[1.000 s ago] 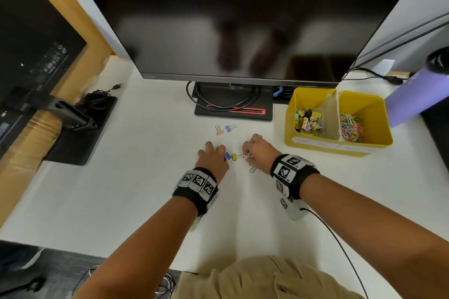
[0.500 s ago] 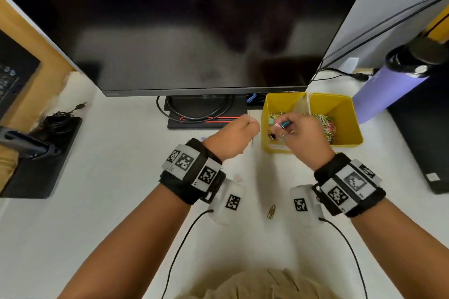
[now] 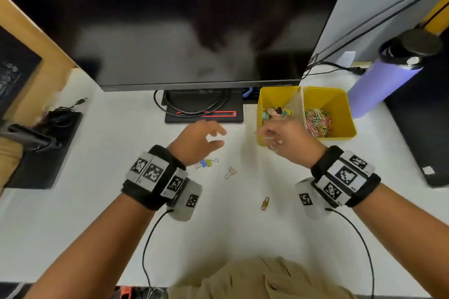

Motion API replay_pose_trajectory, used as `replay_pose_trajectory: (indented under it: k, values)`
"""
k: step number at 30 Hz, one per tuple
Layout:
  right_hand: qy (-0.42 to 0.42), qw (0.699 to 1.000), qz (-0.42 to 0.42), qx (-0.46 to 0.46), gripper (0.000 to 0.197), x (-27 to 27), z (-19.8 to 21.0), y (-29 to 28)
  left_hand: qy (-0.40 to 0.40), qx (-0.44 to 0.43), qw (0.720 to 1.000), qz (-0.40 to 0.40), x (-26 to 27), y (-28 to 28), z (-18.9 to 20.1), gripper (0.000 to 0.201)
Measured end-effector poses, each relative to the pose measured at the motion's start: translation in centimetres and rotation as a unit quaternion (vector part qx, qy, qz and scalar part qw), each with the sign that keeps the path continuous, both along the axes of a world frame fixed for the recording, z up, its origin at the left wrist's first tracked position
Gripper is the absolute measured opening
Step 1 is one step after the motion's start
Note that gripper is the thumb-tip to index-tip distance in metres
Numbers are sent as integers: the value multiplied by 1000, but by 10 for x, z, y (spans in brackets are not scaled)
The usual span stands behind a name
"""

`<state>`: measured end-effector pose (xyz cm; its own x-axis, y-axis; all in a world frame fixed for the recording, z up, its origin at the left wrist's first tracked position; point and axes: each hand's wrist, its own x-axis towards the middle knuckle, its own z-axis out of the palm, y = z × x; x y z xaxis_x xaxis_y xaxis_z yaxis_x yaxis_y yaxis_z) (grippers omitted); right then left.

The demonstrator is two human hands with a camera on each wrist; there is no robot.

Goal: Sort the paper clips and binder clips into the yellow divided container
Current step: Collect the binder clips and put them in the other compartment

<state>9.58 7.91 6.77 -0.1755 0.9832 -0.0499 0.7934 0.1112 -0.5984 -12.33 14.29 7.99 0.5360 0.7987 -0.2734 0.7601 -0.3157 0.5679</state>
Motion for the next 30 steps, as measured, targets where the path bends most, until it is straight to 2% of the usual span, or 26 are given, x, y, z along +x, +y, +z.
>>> replay_pose_trajectory:
  k: [2, 5, 7, 10, 13, 15, 17, 19, 20, 21, 22, 23, 24, 26, 28, 30]
  values:
    - [-36, 995, 72, -60, 23, -26, -22, -3, 84, -14, 995, 48, -46, -19, -23, 29]
    - [-107, 979, 116, -128, 28, -59, -58, -2, 230, -77, 964, 109, -89, -50, -49, 51]
    - [-128, 972, 138, -143, 32, -75, -72, 0, 237, -87, 956, 150, -104, -66, -64, 58]
    - [-154, 964, 150, -159, 26, -88, -77, 5, 154, -61, 965, 204, -114, -80, -81, 46]
    - [-156, 961, 147, -176, 26, -86, -76, 8, 94, -31, 973, 207, -112, -80, -92, 24]
    - [-140, 966, 138, -165, 19, -86, -76, 10, 74, -16, 978, 195, -109, -78, -94, 18]
    - [-118, 971, 132, -159, 13, -88, -76, 12, 18, -6, 979, 203, -106, -73, -95, 8]
    - [-90, 975, 121, -165, 12, -91, -76, 16, -77, -64, 959, 264, -102, -66, -90, 21]
    - [-70, 978, 109, -165, 14, -93, -77, 19, -134, -116, 935, 307, -98, -62, -87, 25]
    - [-46, 981, 96, -162, 18, -95, -77, 22, -177, -148, 913, 336, -96, -58, -87, 24]
    - [-25, 984, 80, -155, 22, -96, -77, 25, -191, -151, 907, 345, -93, -55, -86, 18]
    - [-8, 987, 65, -146, 25, -99, -78, 28, -176, -131, 920, 324, -91, -53, -83, 7]
    - [3, 989, 53, -142, 28, -103, -78, 31, -131, -107, 944, 283, -90, -52, -83, 16]
    - [12, 988, 45, -145, 35, -112, -77, 35, 11, -74, 985, 155, -90, -55, -84, 52]
    - [14, 987, 46, -156, 41, -121, -78, 39, 107, -48, 990, 77, -89, -61, -85, 58]
    - [2, 985, 49, -163, 43, -128, -82, 42, 118, -36, 990, 71, -90, -67, -90, 45]
